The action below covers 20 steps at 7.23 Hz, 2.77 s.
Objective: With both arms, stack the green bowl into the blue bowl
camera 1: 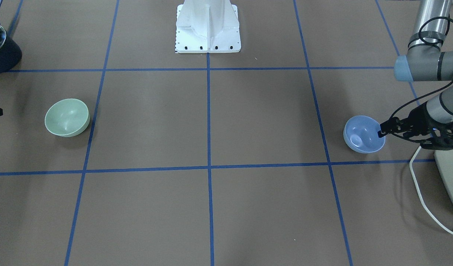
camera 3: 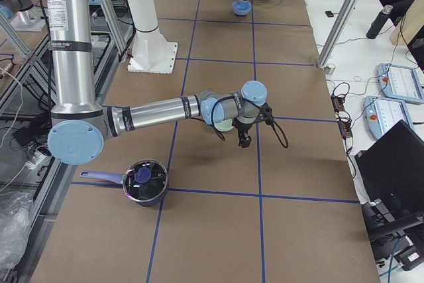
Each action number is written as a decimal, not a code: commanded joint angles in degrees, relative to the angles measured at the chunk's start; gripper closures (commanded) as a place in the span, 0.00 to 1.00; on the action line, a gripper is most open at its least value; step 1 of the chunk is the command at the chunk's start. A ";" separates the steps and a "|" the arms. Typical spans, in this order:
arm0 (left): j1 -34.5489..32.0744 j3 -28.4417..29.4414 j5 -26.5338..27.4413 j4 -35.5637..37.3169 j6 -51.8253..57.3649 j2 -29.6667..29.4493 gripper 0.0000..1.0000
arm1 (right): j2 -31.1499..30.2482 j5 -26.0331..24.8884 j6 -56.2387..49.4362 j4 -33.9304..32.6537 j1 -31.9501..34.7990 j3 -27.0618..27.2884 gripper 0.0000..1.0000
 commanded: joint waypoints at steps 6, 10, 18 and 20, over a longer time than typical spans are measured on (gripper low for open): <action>0.97 1.08 0.00 -1.92 -1.57 -0.03 0.60 | -0.32 -0.46 6.97 10.61 -4.82 -2.99 0.01; 1.32 0.90 -0.08 -1.92 -1.57 0.14 0.59 | -0.32 -0.46 6.97 10.61 -5.18 -2.99 0.01; 2.56 -3.21 -4.35 -0.43 -5.32 -0.64 1.00 | 0.21 -1.60 7.32 11.40 -6.67 -2.99 0.15; 2.56 -5.16 -5.36 -0.16 -16.39 -4.23 1.00 | 0.56 -1.60 10.04 12.97 -7.54 -3.25 0.15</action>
